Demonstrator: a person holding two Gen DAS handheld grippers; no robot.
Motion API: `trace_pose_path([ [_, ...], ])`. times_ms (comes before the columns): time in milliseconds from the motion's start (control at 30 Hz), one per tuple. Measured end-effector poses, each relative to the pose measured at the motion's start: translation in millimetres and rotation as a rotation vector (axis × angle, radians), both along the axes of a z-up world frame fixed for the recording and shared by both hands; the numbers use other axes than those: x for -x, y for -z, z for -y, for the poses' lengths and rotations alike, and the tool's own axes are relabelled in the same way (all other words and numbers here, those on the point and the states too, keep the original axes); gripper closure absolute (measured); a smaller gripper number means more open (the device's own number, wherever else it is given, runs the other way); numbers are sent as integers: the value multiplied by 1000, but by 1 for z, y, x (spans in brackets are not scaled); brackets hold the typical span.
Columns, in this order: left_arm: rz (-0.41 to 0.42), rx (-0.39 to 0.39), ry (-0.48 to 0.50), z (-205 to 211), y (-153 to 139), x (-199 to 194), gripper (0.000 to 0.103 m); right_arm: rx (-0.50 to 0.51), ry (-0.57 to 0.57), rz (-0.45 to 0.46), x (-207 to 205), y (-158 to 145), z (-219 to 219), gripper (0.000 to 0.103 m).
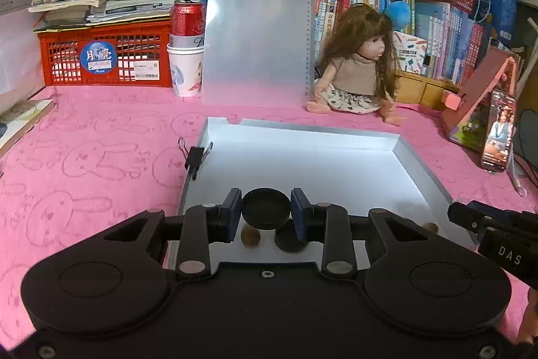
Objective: Organize rigid objects
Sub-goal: 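Carry the black disc and clear lid into the white tray and open both tools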
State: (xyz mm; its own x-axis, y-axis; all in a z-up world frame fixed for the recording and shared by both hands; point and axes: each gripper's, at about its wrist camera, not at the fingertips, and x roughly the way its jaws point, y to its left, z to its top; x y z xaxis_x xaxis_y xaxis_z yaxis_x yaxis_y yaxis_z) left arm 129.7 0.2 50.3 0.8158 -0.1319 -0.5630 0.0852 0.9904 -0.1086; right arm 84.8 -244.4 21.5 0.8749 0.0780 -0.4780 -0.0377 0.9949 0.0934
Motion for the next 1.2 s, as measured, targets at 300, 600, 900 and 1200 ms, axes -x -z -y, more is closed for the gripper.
trace_pose_path([
  [300,-46,-15,-36,-2,11,-45,73,-40,9,-99,-47,3,6,70],
  [600,-63,-41,-61,4,26,-65,73,-31,24,-145,-69,18,1,70],
  [900,-83,-43,-62,7,35,-72,73,-11,11,-157,-73,23,-3,70],
  [1200,-105,-49,-57,9,44,-73,73,3,0,-171,-75,29,-4,70],
])
